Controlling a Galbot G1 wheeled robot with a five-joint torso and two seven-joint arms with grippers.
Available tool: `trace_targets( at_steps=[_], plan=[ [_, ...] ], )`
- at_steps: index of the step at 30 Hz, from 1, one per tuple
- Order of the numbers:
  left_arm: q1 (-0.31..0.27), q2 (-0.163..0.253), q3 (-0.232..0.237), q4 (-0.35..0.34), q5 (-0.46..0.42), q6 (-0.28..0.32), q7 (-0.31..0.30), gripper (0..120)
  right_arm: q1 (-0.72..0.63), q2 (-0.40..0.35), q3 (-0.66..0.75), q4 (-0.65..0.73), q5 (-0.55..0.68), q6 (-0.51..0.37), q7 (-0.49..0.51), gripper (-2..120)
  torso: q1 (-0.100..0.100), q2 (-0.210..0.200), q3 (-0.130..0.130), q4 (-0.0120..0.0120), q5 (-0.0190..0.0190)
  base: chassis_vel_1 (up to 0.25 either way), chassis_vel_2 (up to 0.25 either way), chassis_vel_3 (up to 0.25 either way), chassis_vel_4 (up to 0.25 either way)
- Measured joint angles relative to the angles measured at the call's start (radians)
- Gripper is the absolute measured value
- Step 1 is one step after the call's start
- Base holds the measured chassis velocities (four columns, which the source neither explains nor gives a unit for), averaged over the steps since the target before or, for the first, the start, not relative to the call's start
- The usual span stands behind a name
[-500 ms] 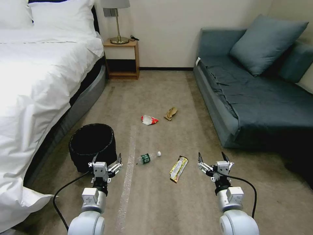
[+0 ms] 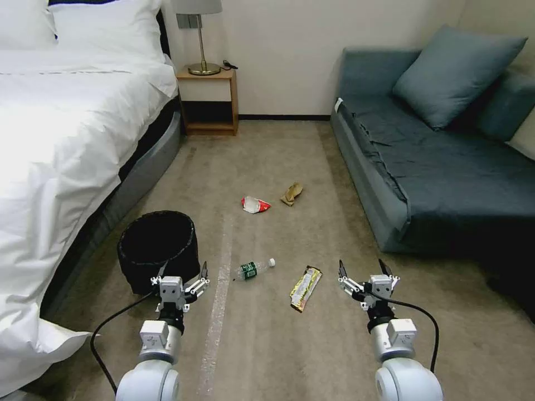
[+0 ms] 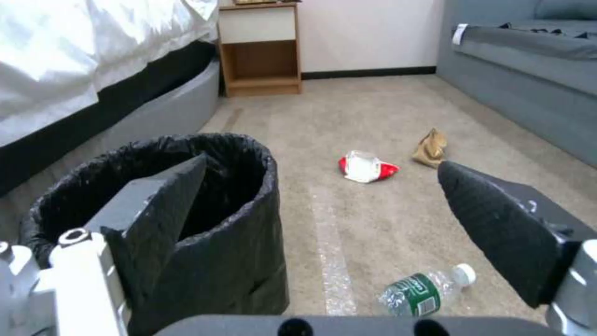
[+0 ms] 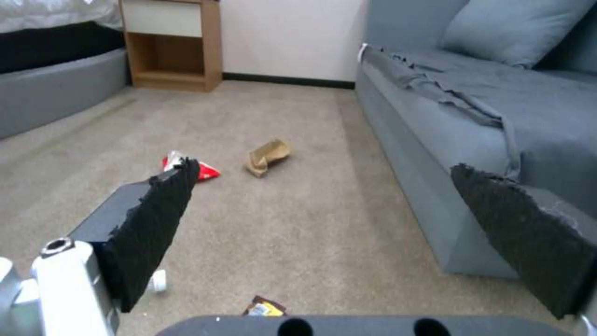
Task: Pick up the trash bin, then pick up the garbage on the floor and place it into the trash bin.
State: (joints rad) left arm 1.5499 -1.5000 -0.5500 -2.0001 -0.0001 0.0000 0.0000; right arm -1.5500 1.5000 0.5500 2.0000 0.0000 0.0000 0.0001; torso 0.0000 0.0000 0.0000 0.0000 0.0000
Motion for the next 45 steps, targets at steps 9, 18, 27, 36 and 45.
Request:
trace_targets(
  at_steps=[9,18,27,36,45],
  plan=[
    [0.0,0.0,0.0,0.0,0.0,0.0,0.0,100,0.0,0.0,0.0,0.0,0.0,0.0,0.0,100,0.0,0.0,0.0,0.0,0.0,0.0,0.0,0.0,0.0],
    [-0.017,-0.018,-0.044,-0.13,-0.023,0.203,-0.131,100,-0.002,-0.015,-0.005,0.207,0.04,-0.182,0.193,100,0.0,0.0,0.0,0.0001,-0.0001,0.0,0.0,0.0,0.0],
    [-0.001,0.075,-0.057,-0.146,-0.104,0.195,-0.165,100,-0.026,-0.071,-0.02,0.255,0.073,-0.179,0.289,100,0.0,0.0,0.0,0.0,0.0,0.0,0.0,0.0,0.0],
    [-0.059,0.177,-0.118,-0.134,-0.318,0.307,-0.318,100,-0.006,-0.089,0.002,0.262,0.136,-0.191,0.329,100,0.0,0.0,0.0,0.0002,-0.0003,0.0,0.0,0.0,0.0],
    [-0.227,0.315,-0.164,-0.07,-0.574,0.547,-0.424,100,0.007,-0.083,-0.01,0.25,0.129,-0.196,0.33,100,0.0,0.0,0.0,0.0003,0.0002,0.0,0.0,0.0,0.0]
  ],
)
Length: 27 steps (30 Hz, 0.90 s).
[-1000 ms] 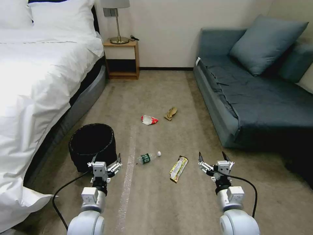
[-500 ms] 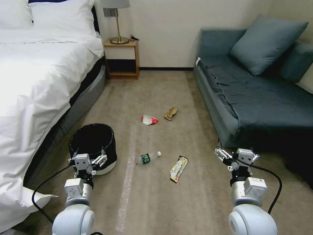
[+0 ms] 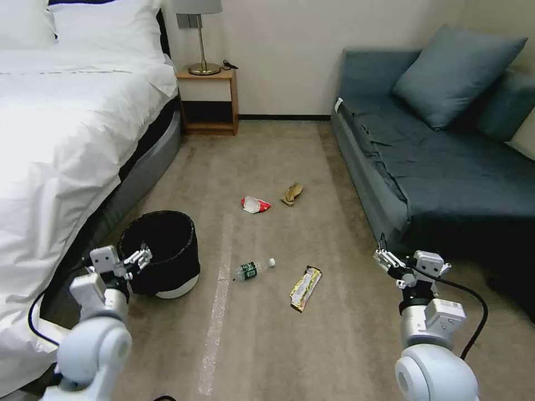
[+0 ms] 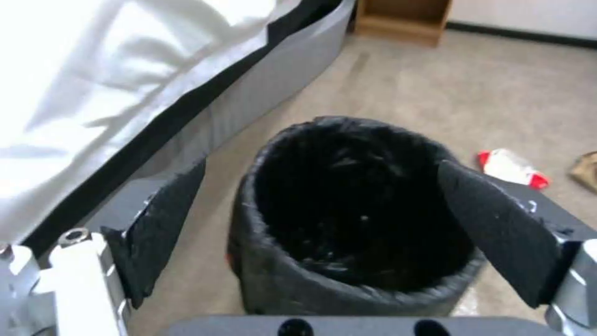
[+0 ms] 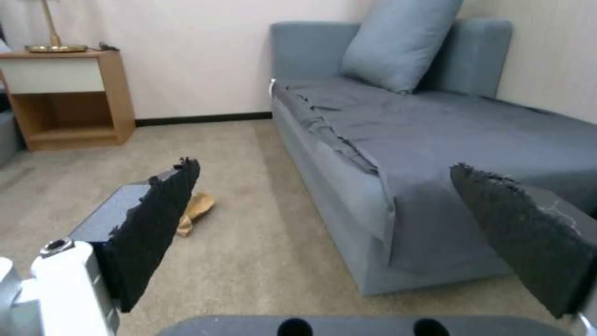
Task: Pick up the trash bin, then pick up the garbage on the floor and place it into the trash bin.
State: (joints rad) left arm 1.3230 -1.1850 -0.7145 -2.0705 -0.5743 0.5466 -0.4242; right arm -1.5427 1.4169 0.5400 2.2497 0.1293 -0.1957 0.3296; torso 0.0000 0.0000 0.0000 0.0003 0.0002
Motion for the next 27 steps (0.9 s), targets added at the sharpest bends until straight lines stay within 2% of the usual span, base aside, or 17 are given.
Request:
trace_targets(
  at_steps=[1,2,5,6,7,8,10,11,14,16,20,27],
  plan=[
    [0.0,0.0,0.0,0.0,0.0,0.0,0.0,100,0.0,0.0,0.0,0.0,0.0,0.0,0.0,100,0.0,0.0,0.0,0.0,0.0,0.0,0.0,0.0,0.0],
    [-0.024,0.012,-0.003,0.021,-0.018,0.016,-0.006,100,0.001,-0.001,0.001,-0.001,0.001,0.0,0.0,100,0.0,0.0,0.0,0.0,-0.0002,0.0,0.0,0.0,0.0],
    [-0.132,0.056,0.0,0.137,-0.075,0.038,-0.025,100,0.001,-0.003,0.007,-0.003,0.001,0.001,0.001,100,0.0,0.0,0.0,-0.0005,-0.0003,0.0,0.0,0.0,0.0],
    [-0.132,0.056,0.0,0.137,-0.075,0.038,-0.025,100,0.001,-0.003,0.007,-0.003,0.001,0.001,0.001,100,0.0,0.0,0.0,-0.0005,-0.0003,0.0,0.0,0.0,0.0],
    [-0.166,0.066,0.005,0.179,-0.094,0.044,-0.031,100,0.002,-0.002,0.008,-0.004,0.001,0.002,0.001,100,0.0,0.0,0.0,-0.0004,-0.0005,0.0,0.0,0.0,0.0],
    [-0.174,0.068,0.006,0.19,-0.1,0.046,-0.033,100,0.002,-0.002,0.008,-0.005,0.001,0.002,0.001,100,0.0,0.0,0.0,-0.0004,-0.0004,0.0,0.0,0.0,0.0],
    [-0.237,0.088,0.028,0.284,-0.161,0.071,-0.053,100,0.003,0.001,0.008,-0.009,-0.004,0.002,0.001,100,0.0,0.0,0.0,-0.0004,-0.0001,0.0,0.0,0.0,0.0],
    [-0.237,0.088,0.028,0.284,-0.161,0.071,-0.053,100,0.003,0.001,0.008,-0.009,-0.004,0.002,0.001,100,0.0,0.0,0.0,-0.0004,-0.0001,0.0,0.0,0.0,0.0],
    [-0.29,0.101,0.056,0.387,-0.203,0.087,-0.066,100,0.007,0.006,0.006,-0.014,-0.008,0.002,0.001,100,0.0,0.0,0.0,-0.0004,-0.0003,0.0,0.0,0.0,0.0],
    [-0.3,0.102,0.06,0.41,-0.211,0.089,-0.07,100,0.01,0.007,0.005,-0.017,-0.009,0.002,0.001,100,0.0,0.0,0.0,-0.0004,-0.0003,0.0,0.0,0.0,0.0],
    [-0.353,0.102,0.081,0.524,-0.228,0.091,-0.077,100,0.02,0.008,0.002,-0.029,-0.012,0.003,0.001,100,0.0,0.0,0.0,-0.0001,-0.0004,0.0,0.0,0.0,0.0],
    [-0.412,0.101,0.102,0.602,-0.266,0.096,-0.088,100,0.026,0.013,0.0,-0.036,-0.019,0.006,0.001,100,0.0,0.0,0.0,-0.0003,-0.0003,0.0,0.0,0.0,0.0]
  ],
)
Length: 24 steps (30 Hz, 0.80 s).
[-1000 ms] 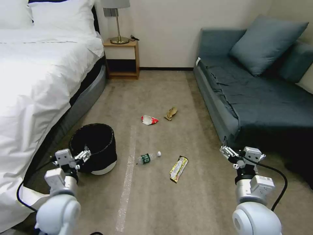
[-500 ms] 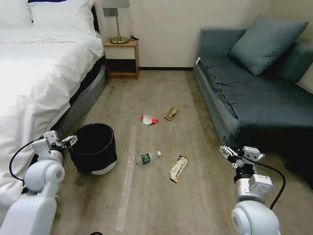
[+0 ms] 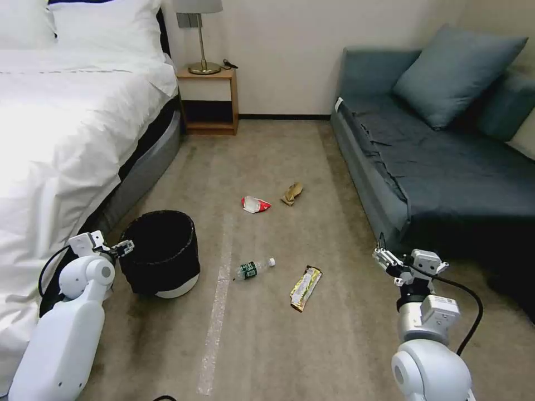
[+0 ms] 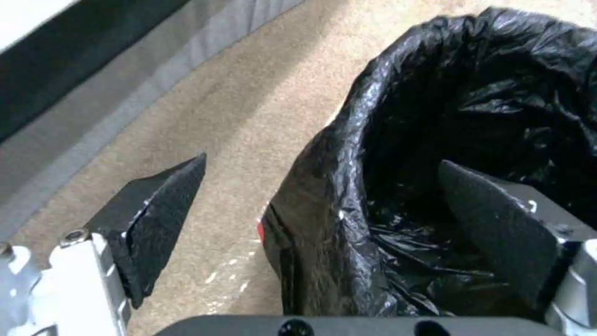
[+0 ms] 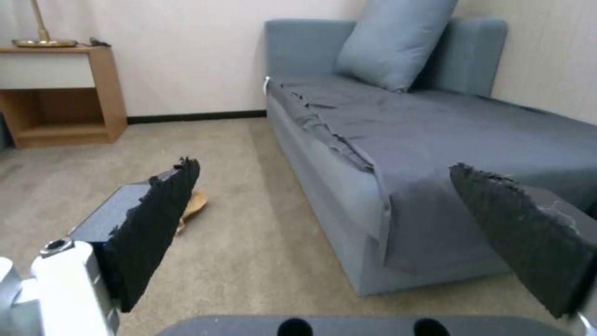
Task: Pick up the trash bin, then pick up the garbage on the floor and place it into the trash bin.
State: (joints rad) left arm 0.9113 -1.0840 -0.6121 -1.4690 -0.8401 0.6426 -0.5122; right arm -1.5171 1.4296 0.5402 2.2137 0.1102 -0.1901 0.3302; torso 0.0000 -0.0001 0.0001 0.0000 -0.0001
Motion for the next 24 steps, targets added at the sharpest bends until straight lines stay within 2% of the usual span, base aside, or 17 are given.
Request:
trace_targets(
  at_steps=[3,5,11,15,17,18,20,21,24],
  plan=[
    [-0.015,0.005,0.01,0.017,-0.02,0.01,-0.012,100,0.0,0.003,-0.001,-0.001,-0.003,0.003,0.0,100,0.0,0.0,0.0,0.0001,0.0,0.0,0.0,0.0,0.0],
    [-0.036,0.01,0.028,0.036,-0.061,0.031,-0.043,100,-0.001,0.005,0.0,-0.002,-0.004,0.007,0.001,100,0.0,0.0,0.0,0.0001,0.0001,0.0,0.0,0.0,0.0],
    [-0.068,0.012,0.055,0.068,-0.103,0.045,-0.091,97,-0.002,0.006,0.006,-0.002,-0.005,0.013,0.006,100,0.0,0.0,0.0,0.0,0.0001,0.0,0.0,0.0,0.0],
    [-0.091,0.011,0.077,0.102,-0.138,0.056,-0.138,80,-0.002,0.008,0.008,-0.002,-0.005,0.018,0.012,100,0.0,0.0,0.0,0.0,0.0001,0.0,0.0,0.0,0.0],
    [-0.092,0.01,0.078,0.105,-0.139,0.056,-0.14,79,-0.003,0.009,0.008,-0.002,-0.005,0.018,0.013,100,0.0,0.0,0.0,0.0,0.0,0.0,0.0,0.0,0.0],
    [-0.096,0.009,0.08,0.111,-0.141,0.056,-0.143,72,-0.003,0.009,0.008,-0.003,-0.005,0.019,0.014,100,0.0,0.0,0.0,0.0,0.0,0.0,0.0,0.0,0.0],
    [-0.099,0.008,0.08,0.115,-0.141,0.057,-0.144,64,-0.002,0.009,0.008,-0.004,-0.005,0.02,0.016,100,0.0,0.0,0.0,0.0,0.0001,0.0,0.0,0.0,0.0],
    [-0.099,0.008,0.08,0.115,-0.141,0.057,-0.144,64,-0.002,0.009,0.008,-0.004,-0.005,0.02,0.016,100,0.0,0.0,0.0,0.0,0.0001,0.0,0.0,0.0,0.0],
    [-0.101,0.011,0.08,0.122,-0.142,0.059,-0.144,49,-0.001,0.009,0.01,-0.007,-0.005,0.023,0.019,100,0.0,0.0,0.0,0.0,0.0,0.0,0.0,0.0,0.0]
  ],
)
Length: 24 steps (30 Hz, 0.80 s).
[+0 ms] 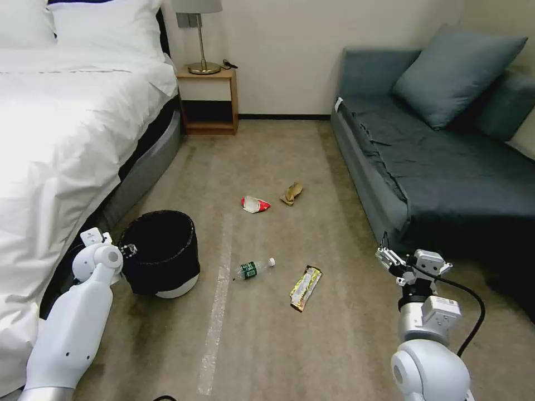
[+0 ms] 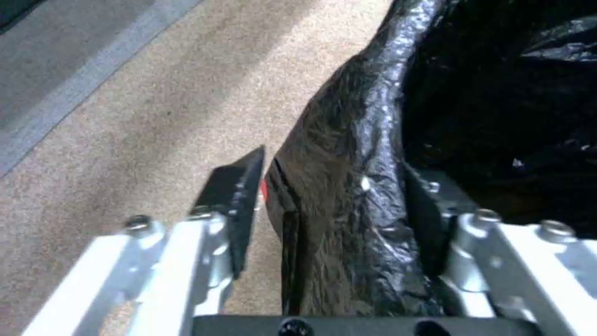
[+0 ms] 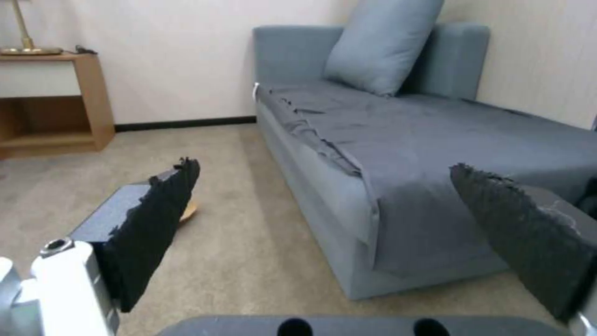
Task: Pick up the trash bin, then pick up the garbage on the floor and place it into the trash bin.
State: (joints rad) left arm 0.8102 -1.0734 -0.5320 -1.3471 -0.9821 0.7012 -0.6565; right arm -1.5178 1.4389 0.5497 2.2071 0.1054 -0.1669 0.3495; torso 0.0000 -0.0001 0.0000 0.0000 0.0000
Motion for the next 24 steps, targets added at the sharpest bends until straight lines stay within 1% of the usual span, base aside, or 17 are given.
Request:
trace_targets(
  at_steps=[1,3,5,7,8,9,10,12,16,18,19,20,22,23,24],
  plan=[
    [0.0,0.0,0.0,0.0,0.0,0.0,0.0,49,0.0,0.0,0.0,0.0,0.0,0.0,0.0,100,0.0,0.0,0.0,0.0,0.0,0.0,0.0,0.0,0.0],
    [0.0,0.002,-0.001,0.003,0.0,0.0,0.002,41,0.001,0.0,0.0,-0.001,0.0,0.001,0.001,100,0.0,0.0,0.0,0.0,0.0,0.0,0.0,0.0,0.0],
    [-0.001,0.002,-0.001,0.005,-0.002,0.001,0.006,30,0.002,0.001,0.0,-0.002,0.0,0.002,0.002,100,0.0,0.0,0.0,0.0,0.0,0.0,0.0,0.0,0.0],
    [-0.001,0.002,-0.002,0.005,-0.002,0.001,0.007,29,0.002,0.001,0.0,-0.003,0.0,0.002,0.002,100,0.0,0.0,0.0,-0.0001,0.0,0.0,0.0,0.0,0.0],
    [-0.001,0.002,-0.002,0.008,-0.002,0.002,0.009,20,0.003,0.001,0.0,-0.004,0.0,0.002,0.003,100,0.0,0.0,0.0,-0.0001,0.0,0.0,0.0,0.0,0.0],
    [0.0,0.002,-0.002,0.009,-0.003,0.002,0.009,17,0.003,0.001,-0.001,-0.004,0.0,0.002,0.003,100,0.0,0.0,0.0,0.0,0.0,0.0,0.0,0.0,0.0],
    [0.0,0.002,-0.002,0.009,-0.003,0.002,0.009,17,0.003,0.001,-0.001,-0.004,0.0,0.002,0.003,100,0.0,0.0,0.0,0.0,0.0,0.0,0.0,0.0,0.0],
    [0.001,0.0,-0.004,0.012,-0.004,0.002,0.011,8,0.003,0.0,-0.001,-0.004,0.0,0.003,0.004,100,0.0,0.0,0.0,-0.0001,0.0,0.0,0.0,0.0,0.0],
    [0.003,-0.003,-0.009,0.012,-0.005,-0.001,0.012,7,0.002,-0.001,0.0,-0.004,0.0,0.005,0.006,100,0.0,0.0,0.0,-0.0003,0.0002,0.0,0.0,0.0,0.0],
    [0.017,-0.005,-0.019,-0.006,-0.005,-0.013,0.012,7,0.001,-0.003,0.001,-0.004,0.001,0.008,0.007,100,0.0,0.0,0.0,-0.0002,-0.0001,0.0,0.0,0.0,0.0],
    [0.028,-0.005,-0.027,-0.026,-0.004,-0.018,0.011,7,0.0,-0.004,0.002,-0.003,0.003,0.009,0.008,100,0.0,0.0,0.0,0.0,-0.0001,0.0,0.0,0.0,0.0],
    [0.028,-0.005,-0.027,-0.026,-0.004,-0.018,0.011,7,0.0,-0.004,0.002,-0.003,0.003,0.009,0.008,100,0.0,0.0,0.0,0.0,-0.0001,0.0,0.0,0.0,0.0],
    [0.053,-0.005,-0.042,-0.072,0.004,-0.029,0.011,5,-0.001,-0.005,0.003,0.001,0.006,0.01,0.011,100,0.0,0.0,0.0,0.0,0.0,0.0,0.0,0.0,0.0],
    [0.053,-0.005,-0.042,-0.072,0.004,-0.029,0.011,5,-0.001,-0.005,0.003,0.001,0.006,0.01,0.011,100,0.0,0.0,0.0,0.0,0.0,0.0,0.0,0.0,0.0],
    [0.083,-0.004,-0.057,-0.125,0.005,-0.031,0.009,5,-0.003,-0.006,0.003,0.005,0.011,0.01,0.013,100,0.0,0.0,0.0,0.0,0.0,0.0,0.0,0.0,0.0]
  ],
)
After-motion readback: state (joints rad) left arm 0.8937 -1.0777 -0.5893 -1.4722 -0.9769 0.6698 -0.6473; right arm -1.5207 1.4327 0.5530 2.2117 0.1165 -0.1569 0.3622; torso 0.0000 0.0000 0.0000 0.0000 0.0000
